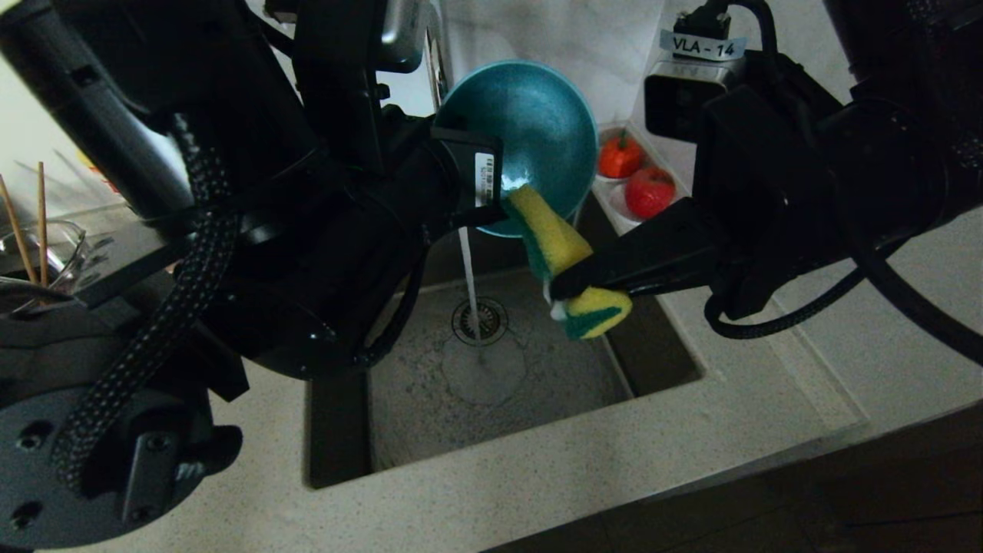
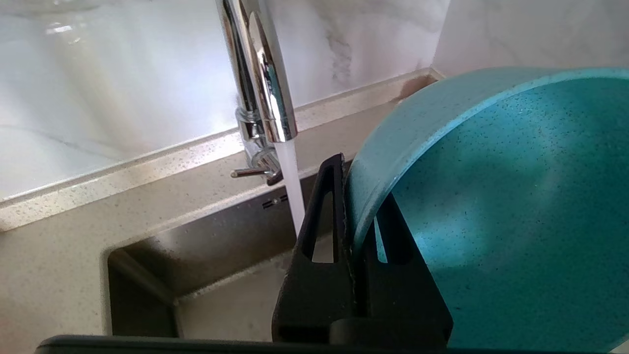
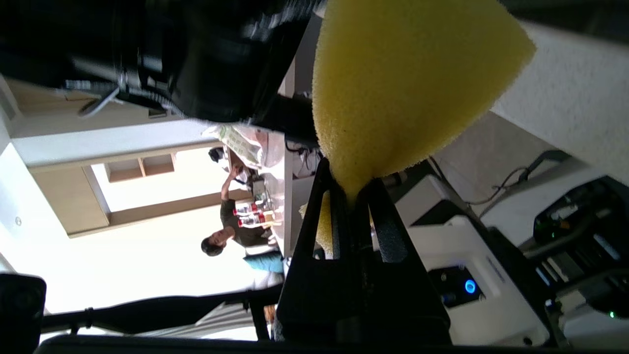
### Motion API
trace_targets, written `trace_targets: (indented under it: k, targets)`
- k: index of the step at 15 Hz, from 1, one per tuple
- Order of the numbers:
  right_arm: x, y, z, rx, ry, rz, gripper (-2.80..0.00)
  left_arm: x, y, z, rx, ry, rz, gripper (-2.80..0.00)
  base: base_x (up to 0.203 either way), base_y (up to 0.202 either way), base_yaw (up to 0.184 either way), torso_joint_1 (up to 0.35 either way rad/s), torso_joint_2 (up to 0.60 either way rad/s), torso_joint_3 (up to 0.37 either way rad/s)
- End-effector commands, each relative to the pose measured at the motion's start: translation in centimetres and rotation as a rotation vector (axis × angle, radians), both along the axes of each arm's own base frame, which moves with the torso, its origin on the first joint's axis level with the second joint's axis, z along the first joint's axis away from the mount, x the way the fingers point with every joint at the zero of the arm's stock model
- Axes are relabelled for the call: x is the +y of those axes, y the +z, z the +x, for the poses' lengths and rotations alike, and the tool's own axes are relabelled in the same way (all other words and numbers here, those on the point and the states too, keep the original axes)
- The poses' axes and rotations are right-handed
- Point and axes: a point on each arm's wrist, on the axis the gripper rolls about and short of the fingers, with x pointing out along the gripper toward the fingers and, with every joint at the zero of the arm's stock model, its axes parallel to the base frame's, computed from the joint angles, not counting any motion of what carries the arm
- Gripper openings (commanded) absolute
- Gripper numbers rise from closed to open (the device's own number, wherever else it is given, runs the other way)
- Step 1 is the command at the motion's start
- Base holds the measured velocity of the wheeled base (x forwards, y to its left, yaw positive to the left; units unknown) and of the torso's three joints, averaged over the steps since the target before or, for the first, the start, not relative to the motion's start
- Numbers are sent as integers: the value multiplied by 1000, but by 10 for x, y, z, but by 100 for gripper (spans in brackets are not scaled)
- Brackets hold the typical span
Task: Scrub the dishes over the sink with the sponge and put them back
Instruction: Wipe the bowl
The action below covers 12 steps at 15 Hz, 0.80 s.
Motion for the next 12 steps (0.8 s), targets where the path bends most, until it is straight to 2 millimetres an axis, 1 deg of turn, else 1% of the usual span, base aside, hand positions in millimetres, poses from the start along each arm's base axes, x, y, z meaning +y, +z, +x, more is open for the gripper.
trace_targets:
  k: [1,4,5,7,9,12]
  targets:
    - [5,-2,7,16,-12,13,-280,2,3,-9,-7,-14,-10,-280,0,0,0,0,0,0]
    - [7,1,13,20,-39,48,-280,1,3,-18,-6,-39,-8,-280,0,0,0,0,0,0]
    - [6,1,15,18,-45,50,-280,1,2,-19,-4,-41,-5,-280,0,0,0,0,0,0]
    - [5,2,18,8,-55,59,-280,1,-5,-20,10,-44,16,-280,0,0,0,0,0,0]
    - [0,4,22,-5,-77,69,-280,2,-9,-22,19,-47,28,-280,0,0,0,0,0,0]
    - [-8,7,28,-24,-111,87,-280,6,-6,-25,13,-48,22,-280,0,0,0,0,0,0]
